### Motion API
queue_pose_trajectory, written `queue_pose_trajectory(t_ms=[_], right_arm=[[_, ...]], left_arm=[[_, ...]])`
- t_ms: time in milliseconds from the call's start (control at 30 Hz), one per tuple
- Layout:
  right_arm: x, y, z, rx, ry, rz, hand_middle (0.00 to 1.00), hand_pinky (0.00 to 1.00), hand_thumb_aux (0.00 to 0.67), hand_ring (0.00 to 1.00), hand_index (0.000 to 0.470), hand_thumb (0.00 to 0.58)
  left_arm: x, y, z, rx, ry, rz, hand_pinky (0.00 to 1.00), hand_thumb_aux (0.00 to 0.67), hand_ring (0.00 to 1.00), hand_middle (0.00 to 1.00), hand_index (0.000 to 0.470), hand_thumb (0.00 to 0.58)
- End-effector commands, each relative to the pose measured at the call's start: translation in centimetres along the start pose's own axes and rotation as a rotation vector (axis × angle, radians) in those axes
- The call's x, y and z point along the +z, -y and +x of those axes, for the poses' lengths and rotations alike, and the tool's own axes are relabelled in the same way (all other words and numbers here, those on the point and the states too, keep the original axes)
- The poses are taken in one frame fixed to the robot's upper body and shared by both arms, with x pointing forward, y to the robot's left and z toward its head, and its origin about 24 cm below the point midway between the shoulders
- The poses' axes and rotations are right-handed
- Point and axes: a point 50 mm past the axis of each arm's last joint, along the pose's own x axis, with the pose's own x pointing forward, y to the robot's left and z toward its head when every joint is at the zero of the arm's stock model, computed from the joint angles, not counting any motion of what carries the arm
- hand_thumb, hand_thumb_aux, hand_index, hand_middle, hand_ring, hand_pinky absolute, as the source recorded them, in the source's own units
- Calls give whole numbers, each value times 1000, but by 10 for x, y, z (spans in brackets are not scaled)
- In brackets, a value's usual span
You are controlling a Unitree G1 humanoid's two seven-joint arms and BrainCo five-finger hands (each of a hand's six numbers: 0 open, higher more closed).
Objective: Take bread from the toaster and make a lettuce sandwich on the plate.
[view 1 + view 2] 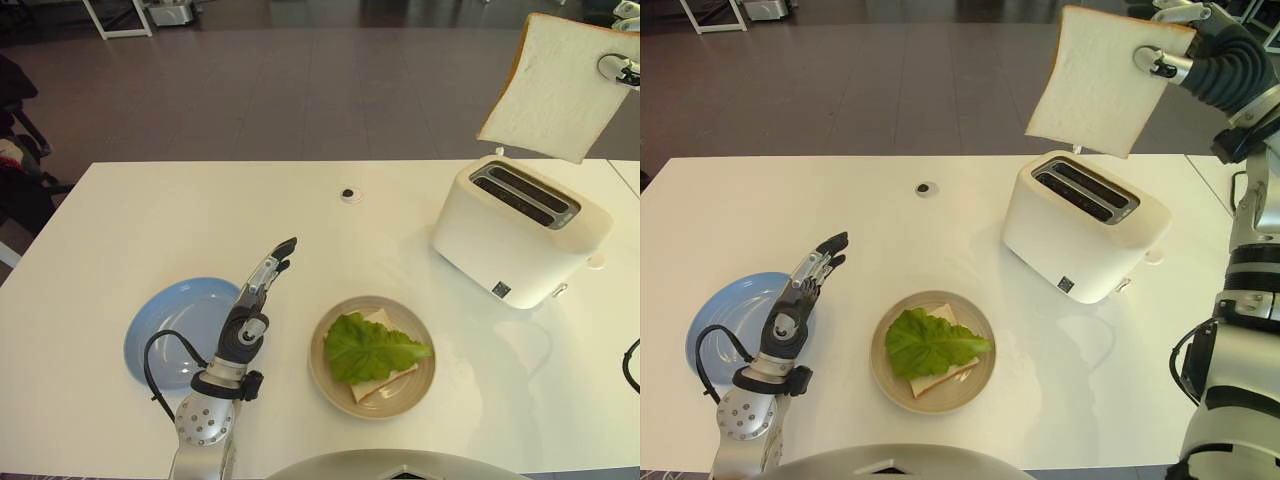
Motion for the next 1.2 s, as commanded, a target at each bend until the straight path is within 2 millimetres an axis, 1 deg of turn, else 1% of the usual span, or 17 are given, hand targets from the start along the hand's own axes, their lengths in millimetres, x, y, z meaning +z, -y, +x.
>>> queue_pose_trajectory(t_ms=[33, 100, 133, 200, 267, 367, 467, 533, 700, 800, 833, 867, 900, 1033, 1067, 1200], right_arm=[[2, -67, 18, 452, 41, 287, 0, 0, 670, 0, 470, 580], [-8, -111, 23, 655, -27, 368, 0, 0, 670, 0, 470, 580], [-15, -132, 26, 726, -67, 391, 0, 0, 670, 0, 470, 580], [-31, -169, 27, 832, -162, 421, 0, 0, 670, 0, 470, 580], [-48, -198, 25, 884, -258, 444, 0, 0, 670, 0, 470, 580], [-65, -224, 17, 891, -360, 467, 0, 0, 670, 0, 470, 580], [-74, -242, 5, 919, -420, 483, 0, 0, 670, 0, 470, 580], [-76, -248, 2, 932, -433, 484, 0, 0, 670, 0, 470, 580], [-73, -251, 2, 928, -422, 489, 0, 0, 670, 0, 470, 580], [-69, -255, 2, 933, -409, 522, 0, 0, 670, 0, 470, 580], [-68, -254, 3, 927, -402, 539, 0, 0, 670, 0, 470, 580], [-66, -251, 5, 916, -394, 554, 0, 0, 670, 0, 470, 580], [-64, -247, 7, 906, -384, 567, 0, 0, 670, 0, 470, 580], [-54, -229, 16, 863, -339, 578, 0, 0, 670, 0, 470, 580], [-50, -225, 17, 856, -327, 577, 0, 0, 670, 0, 470, 580], [-41, -218, 19, 843, -298, 557, 0, 0, 670, 0, 470, 580]], left_arm=[[5, -2, 0, -46, 28, 97, 0, 0, 0, 0, 0, 0], [10, -3, 1, -67, 59, 154, 0, 0, 0, 0, 0, 0], [14, -5, 1, -79, 77, 188, 0, 0, 0, 0, 0, 0], [21, -8, 1, -92, 112, 249, 0, 0, 0, 0, 0, 0], [26, -11, 2, -93, 131, 290, 0, 0, 0, 0, 0, 0], [29, -10, 1, -114, 134, 367, 0, 0, 0, 0, 0, 0], [33, -1, 2, -180, 150, 488, 0, 0, 0, 0, 0, 0], [35, 6, 1, -208, 153, 537, 0, 0, 0, 0, 0, 0], [30, 18, -1, -275, 147, 586, 0, 0, 0, 0, 0, 0], [22, 28, -2, -335, 133, 615, 0, 0, 0, 0, 0, 0], [19, 31, -4, -360, 127, 632, 0, 11, 0, 0, 7, 18], [17, 33, -5, -379, 122, 646, 0, 24, 0, 0, 17, 40], [15, 34, -6, -389, 118, 657, 0, 26, 0, 0, 18, 45], [13, 33, -7, -393, 118, 670, 0, 29, 0, 0, 20, 49], [12, 33, -7, -393, 118, 673, 0, 34, 0, 0, 24, 58], [12, 31, -7, -389, 120, 688, 0, 37, 0, 0, 26, 62]])
